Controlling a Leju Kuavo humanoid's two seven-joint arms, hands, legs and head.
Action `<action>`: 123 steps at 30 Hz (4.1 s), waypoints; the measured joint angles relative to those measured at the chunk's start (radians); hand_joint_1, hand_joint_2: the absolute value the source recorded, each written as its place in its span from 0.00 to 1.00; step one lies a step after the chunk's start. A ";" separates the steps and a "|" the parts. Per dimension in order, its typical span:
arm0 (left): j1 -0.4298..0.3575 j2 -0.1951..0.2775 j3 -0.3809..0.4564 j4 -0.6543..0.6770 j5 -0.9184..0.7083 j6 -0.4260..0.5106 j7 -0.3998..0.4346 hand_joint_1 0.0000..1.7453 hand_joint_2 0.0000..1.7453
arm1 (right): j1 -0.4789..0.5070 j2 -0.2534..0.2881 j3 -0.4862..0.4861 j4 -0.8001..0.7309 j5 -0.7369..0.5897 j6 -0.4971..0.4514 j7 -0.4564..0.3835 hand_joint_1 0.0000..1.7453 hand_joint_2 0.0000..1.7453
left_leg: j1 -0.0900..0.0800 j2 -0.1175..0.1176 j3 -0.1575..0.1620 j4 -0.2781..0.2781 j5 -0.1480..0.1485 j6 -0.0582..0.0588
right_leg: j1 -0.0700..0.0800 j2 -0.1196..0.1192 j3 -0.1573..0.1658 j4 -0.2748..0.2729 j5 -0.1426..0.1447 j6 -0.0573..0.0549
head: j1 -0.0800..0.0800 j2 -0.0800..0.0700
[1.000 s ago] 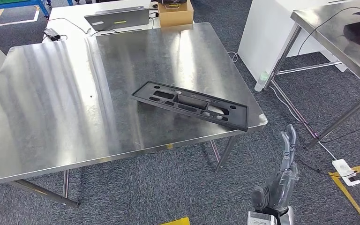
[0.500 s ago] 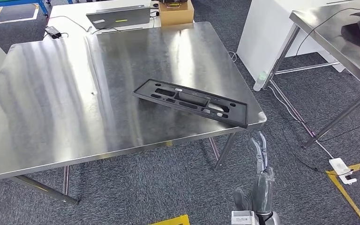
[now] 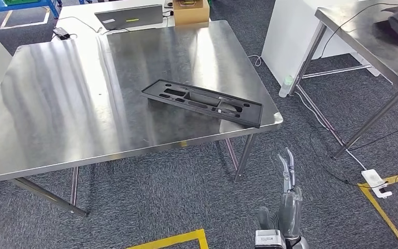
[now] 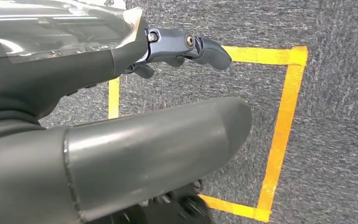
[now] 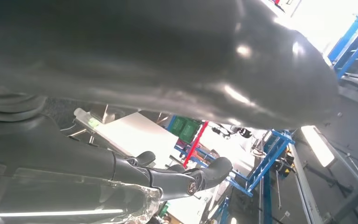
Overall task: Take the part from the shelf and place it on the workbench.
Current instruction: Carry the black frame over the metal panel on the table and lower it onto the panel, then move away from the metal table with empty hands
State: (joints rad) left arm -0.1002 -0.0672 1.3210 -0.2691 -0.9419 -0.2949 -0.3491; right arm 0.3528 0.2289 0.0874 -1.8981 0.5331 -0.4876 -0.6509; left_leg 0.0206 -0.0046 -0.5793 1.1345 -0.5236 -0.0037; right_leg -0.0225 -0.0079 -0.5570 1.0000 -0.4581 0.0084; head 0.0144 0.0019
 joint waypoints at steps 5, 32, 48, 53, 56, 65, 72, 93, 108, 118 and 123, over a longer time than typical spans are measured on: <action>-0.002 0.000 -0.004 -0.002 -0.001 0.000 0.002 0.00 0.00 | -0.001 0.011 -0.009 -0.006 0.003 0.003 -0.002 0.00 0.00 | -0.016 -0.005 0.085 -0.141 0.016 0.028 | 0.002 -0.001 -0.010 0.000 0.024 0.036 | 0.003 0.000; -0.003 -0.008 -0.009 -0.003 0.000 0.000 0.002 0.00 0.00 | -0.021 0.011 -0.044 0.012 -0.038 0.043 -0.042 0.00 0.00 | 0.011 -0.004 0.067 -0.056 0.020 -0.020 | -0.005 -0.010 -0.004 -0.006 0.014 0.013 | -0.003 0.000; -0.004 -0.014 -0.009 -0.003 0.007 0.002 -0.012 0.00 0.00 | -0.045 -0.002 -0.054 0.051 -0.077 0.050 -0.046 0.00 0.00 | -0.030 0.007 -0.083 -0.134 0.162 0.054 | 0.014 0.002 0.117 0.034 -0.097 0.036 | 0.004 0.000; -0.001 -0.014 -0.007 -0.003 0.022 0.002 -0.013 0.00 0.00 | -0.054 -0.004 -0.053 0.068 -0.088 0.054 -0.048 0.00 0.00 | -0.023 0.005 -0.098 -0.130 0.175 0.024 | 0.013 -0.002 0.139 -0.054 -0.089 -0.004 | 0.001 0.000; 0.001 -0.015 -0.005 -0.003 0.031 0.001 -0.012 0.00 0.00 | -0.063 -0.004 -0.052 0.084 -0.088 0.060 -0.048 0.00 0.00 | -0.014 0.002 -0.130 0.008 0.018 0.008 | 0.004 -0.008 0.100 -0.054 -0.048 -0.021 | -0.001 0.000; -0.001 -0.018 0.007 -0.004 0.054 0.001 -0.012 0.00 0.00 | -0.077 -0.008 -0.034 0.119 -0.091 0.071 -0.049 0.00 0.00 | 0.004 -0.011 0.091 -0.118 -0.010 -0.012 | 0.003 -0.012 -0.034 0.005 0.030 0.028 | -0.002 0.000; 0.002 -0.023 0.017 -0.005 0.054 0.001 -0.011 0.00 0.00 | -0.080 -0.010 -0.030 0.126 -0.091 0.071 -0.048 0.00 0.00 | -0.008 -0.001 0.051 -0.136 0.022 0.047 | -0.004 -0.007 -0.070 0.027 0.021 0.047 | -0.003 0.000; 0.008 -0.019 0.020 -0.008 0.051 0.001 -0.005 0.00 0.00 | -0.078 -0.025 -0.015 0.140 -0.088 0.046 -0.030 0.00 0.00 | 0.005 -0.001 0.005 -0.001 0.030 -0.015 | 0.010 -0.011 0.011 -0.012 -0.008 -0.007 | -0.005 0.000; 0.007 -0.017 0.004 -0.009 0.015 0.002 -0.013 0.00 0.00 | -0.046 -0.033 -0.025 0.118 -0.091 0.038 -0.024 0.00 0.00 | -0.006 0.007 -0.039 -0.134 0.099 0.037 | 0.010 0.001 0.008 0.149 -0.074 0.051 | 0.002 0.000; 0.008 -0.015 -0.008 -0.009 0.014 0.001 -0.012 0.00 0.00 | -0.041 -0.032 -0.032 0.117 -0.090 0.039 -0.027 0.00 0.00 | 0.001 0.004 -0.122 0.079 -0.031 -0.013 | 0.008 -0.006 0.091 -0.043 -0.061 -0.023 | -0.003 0.000; 0.011 -0.014 -0.008 -0.009 0.016 0.001 -0.008 0.00 0.00 | -0.040 -0.032 -0.032 0.119 -0.091 0.044 -0.028 0.00 0.00 | 0.002 0.003 -0.026 0.003 0.022 -0.013 | 0.011 -0.008 0.088 -0.036 -0.056 -0.021 | -0.003 0.000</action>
State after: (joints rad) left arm -0.0897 -0.0815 1.3127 -0.2781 -0.9256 -0.2937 -0.3575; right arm 0.3126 0.1965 0.0551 -1.7789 0.4419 -0.4438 -0.6792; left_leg 0.0223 -0.0012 -0.6056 1.1377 -0.5019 -0.0167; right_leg -0.0117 -0.0156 -0.4688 0.9637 -0.5140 -0.0130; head 0.0115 0.0019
